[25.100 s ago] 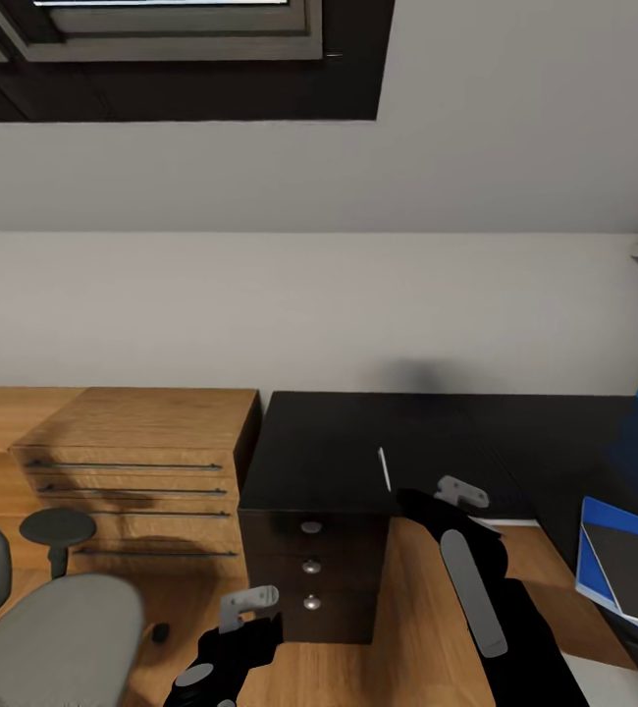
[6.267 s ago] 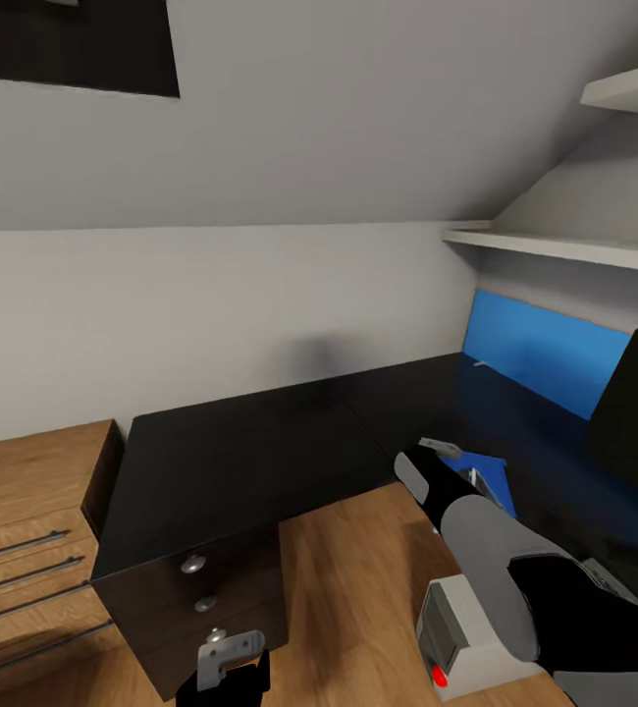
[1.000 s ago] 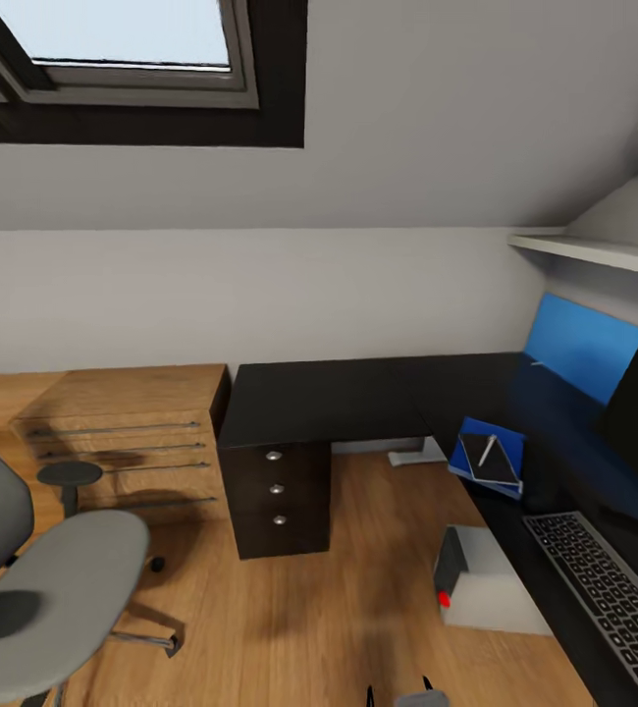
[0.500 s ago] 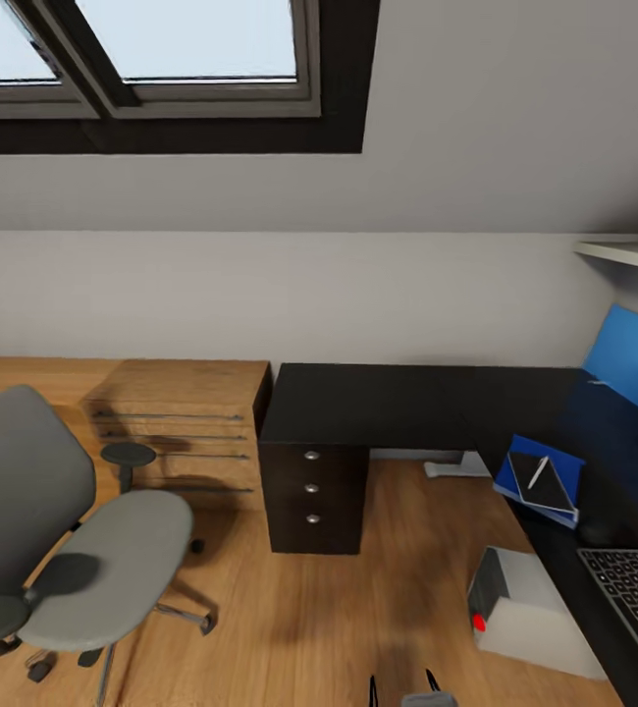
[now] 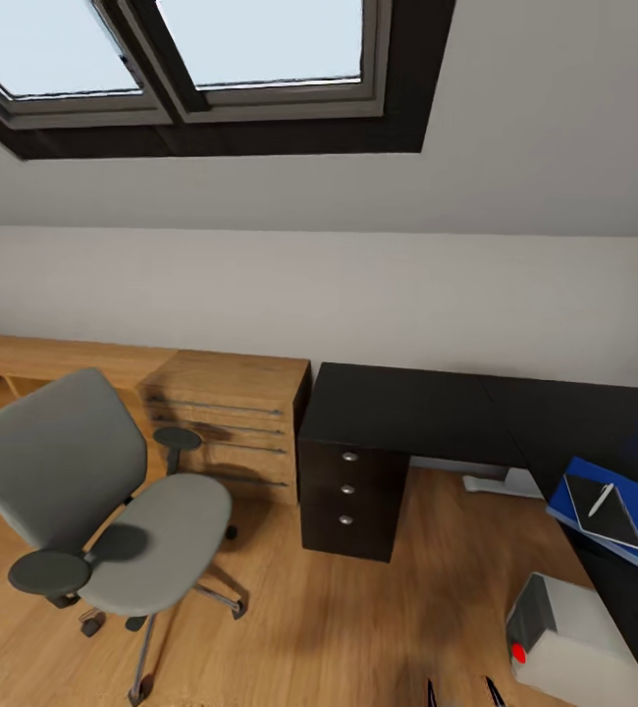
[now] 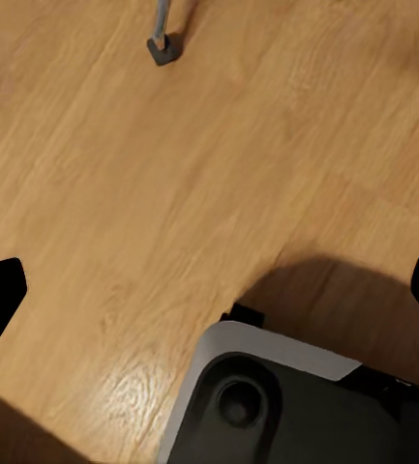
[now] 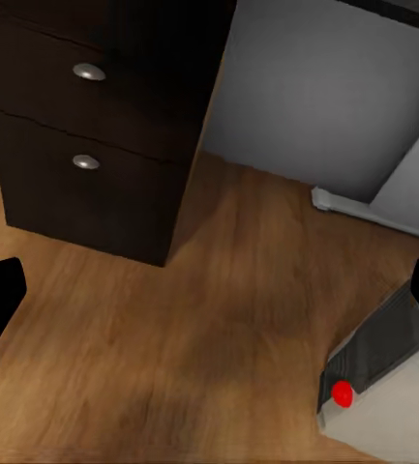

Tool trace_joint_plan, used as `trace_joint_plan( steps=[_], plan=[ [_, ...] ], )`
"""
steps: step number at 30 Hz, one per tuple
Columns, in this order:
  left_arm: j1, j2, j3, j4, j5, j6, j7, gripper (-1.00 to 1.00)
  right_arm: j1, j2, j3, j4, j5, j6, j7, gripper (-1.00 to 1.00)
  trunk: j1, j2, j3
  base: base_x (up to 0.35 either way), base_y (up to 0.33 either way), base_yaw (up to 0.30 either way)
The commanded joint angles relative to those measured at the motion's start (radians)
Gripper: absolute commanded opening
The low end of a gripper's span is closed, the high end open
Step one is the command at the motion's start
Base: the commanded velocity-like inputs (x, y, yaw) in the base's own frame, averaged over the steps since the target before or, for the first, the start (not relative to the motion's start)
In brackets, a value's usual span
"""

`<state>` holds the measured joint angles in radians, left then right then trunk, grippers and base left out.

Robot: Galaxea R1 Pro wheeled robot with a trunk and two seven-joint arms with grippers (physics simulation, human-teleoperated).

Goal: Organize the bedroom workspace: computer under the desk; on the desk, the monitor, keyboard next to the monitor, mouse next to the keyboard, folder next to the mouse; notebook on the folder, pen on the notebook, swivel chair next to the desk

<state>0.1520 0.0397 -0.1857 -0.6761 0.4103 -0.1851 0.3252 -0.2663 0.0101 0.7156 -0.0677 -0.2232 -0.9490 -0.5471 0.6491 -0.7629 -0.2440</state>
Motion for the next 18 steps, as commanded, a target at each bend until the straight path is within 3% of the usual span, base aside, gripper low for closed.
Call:
trace_joint_plan(
  steps=[1,4,10,18],
  plan=[
    [0.000,0.001,-0.006,0.000,0.010,-0.019,0.008,1.00,-0.001,-0.009,0.013,0.028,-0.013,-0.003,-0.003,1.00,0.000,-0.001,-0.001,0.000,0.000,0.288],
    [0.000,0.001,-0.004,0.001,0.011,-0.031,0.008,1.00,0.000,-0.013,0.015,0.060,-0.025,-0.006,-0.003,1.00,0.000,-0.001,-0.001,0.000,0.000,0.288],
    [0.000,-0.001,-0.003,0.026,0.011,-0.045,0.006,1.00,0.043,0.062,0.016,0.089,-0.032,-0.009,0.002,1.00,0.000,-0.001,-0.001,0.000,0.000,0.288],
    [0.000,-0.002,-0.003,0.041,0.012,-0.046,0.002,1.00,0.053,0.070,0.018,0.092,-0.012,-0.005,0.027,1.00,0.000,-0.001,-0.001,0.000,0.000,0.289]
  ],
)
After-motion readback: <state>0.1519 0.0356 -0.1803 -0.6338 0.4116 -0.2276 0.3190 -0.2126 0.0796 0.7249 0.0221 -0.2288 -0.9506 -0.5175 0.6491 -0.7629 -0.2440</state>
